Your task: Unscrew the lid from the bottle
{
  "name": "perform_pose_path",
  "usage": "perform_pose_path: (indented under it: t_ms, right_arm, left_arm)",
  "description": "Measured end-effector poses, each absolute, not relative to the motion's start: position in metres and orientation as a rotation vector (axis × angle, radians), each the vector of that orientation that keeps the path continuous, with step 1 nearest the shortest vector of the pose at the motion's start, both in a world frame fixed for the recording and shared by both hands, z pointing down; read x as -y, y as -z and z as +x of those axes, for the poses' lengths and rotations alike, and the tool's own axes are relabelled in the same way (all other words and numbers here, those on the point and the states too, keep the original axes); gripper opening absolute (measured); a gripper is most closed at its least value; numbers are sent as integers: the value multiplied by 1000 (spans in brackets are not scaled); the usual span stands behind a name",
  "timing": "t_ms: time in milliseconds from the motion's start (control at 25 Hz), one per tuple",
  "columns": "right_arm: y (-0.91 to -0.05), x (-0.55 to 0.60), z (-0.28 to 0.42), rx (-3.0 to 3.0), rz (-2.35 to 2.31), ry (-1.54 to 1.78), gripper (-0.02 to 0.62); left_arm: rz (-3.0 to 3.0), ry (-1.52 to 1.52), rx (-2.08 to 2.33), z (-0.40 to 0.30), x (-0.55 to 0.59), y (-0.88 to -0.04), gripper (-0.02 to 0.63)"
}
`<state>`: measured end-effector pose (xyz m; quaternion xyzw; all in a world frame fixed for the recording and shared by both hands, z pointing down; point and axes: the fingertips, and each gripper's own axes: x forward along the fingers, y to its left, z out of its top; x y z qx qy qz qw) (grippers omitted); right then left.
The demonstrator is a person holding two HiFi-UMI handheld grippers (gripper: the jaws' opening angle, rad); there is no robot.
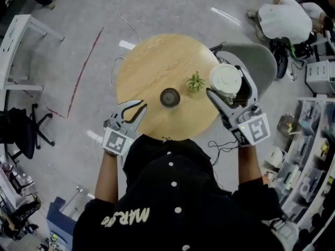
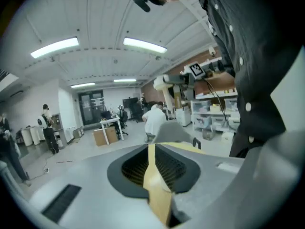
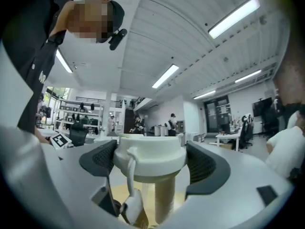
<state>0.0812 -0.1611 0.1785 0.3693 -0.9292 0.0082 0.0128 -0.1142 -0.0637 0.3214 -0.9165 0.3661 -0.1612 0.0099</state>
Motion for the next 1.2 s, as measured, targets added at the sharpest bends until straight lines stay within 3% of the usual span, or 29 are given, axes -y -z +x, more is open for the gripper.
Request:
perform_pose_path:
  t_ms: [40, 160, 480, 1200]
  right_arm:
    - [-172, 162, 89, 2901, 1212, -14, 460]
    - [-158, 158, 108, 2884, 1357, 15, 460]
    - [-138, 127, 130, 2867, 1475, 27, 459]
    - [-136, 113, 145, 2850, 1525, 22, 459]
  left_arm:
    - [-2876, 451, -1230, -115, 63, -305, 27]
    - [-2861, 391, -1492, -127, 61, -267, 5]
    - [-2566, 149, -1991, -177, 59, -176, 5]
    - [-2437, 186, -2054, -180, 48, -157, 4]
